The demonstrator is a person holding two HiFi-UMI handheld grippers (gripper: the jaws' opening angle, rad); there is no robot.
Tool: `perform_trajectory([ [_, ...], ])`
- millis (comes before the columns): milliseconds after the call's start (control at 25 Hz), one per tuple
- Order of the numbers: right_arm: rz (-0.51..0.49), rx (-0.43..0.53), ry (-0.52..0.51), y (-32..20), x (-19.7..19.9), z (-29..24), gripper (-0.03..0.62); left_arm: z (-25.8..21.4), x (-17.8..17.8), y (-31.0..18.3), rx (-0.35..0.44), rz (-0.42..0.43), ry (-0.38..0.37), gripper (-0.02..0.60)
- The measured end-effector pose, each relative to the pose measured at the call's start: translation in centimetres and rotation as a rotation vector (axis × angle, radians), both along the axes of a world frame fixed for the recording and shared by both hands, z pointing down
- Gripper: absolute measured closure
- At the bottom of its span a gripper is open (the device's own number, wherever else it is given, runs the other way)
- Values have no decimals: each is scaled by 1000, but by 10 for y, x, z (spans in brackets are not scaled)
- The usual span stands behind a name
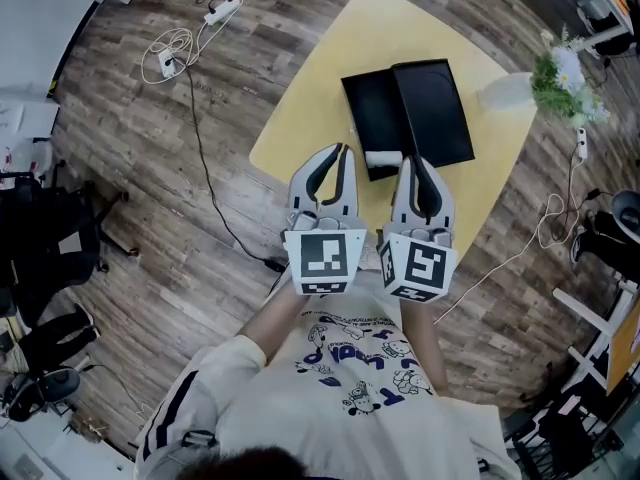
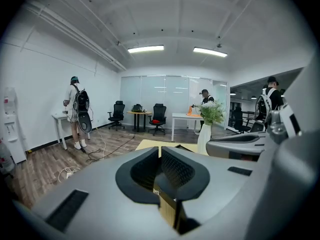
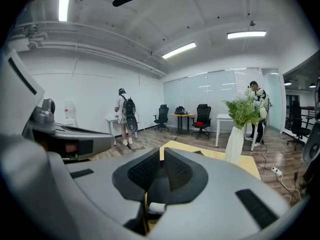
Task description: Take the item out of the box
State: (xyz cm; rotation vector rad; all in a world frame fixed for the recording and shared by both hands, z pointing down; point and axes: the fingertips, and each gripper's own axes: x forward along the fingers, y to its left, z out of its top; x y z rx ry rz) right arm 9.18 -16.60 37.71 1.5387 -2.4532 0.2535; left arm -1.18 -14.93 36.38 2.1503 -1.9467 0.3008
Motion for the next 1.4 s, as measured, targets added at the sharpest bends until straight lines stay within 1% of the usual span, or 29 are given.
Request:
perform_trajectory([
  [400,-2,-79,39,-18,-12,28,549,27,-9,-23,-74,27,15,554],
  [760,-34,-167,82,-24,-18,57,549,51,-13,-32,-137,42,27,554],
  [1200,-68,-263,170,-27,-12,88,549,76,-18,-39,-202,47,38,554],
  [1400,-100,-305,213,-28,-13,101,548,84,-20,-42,-221,50,41,554],
])
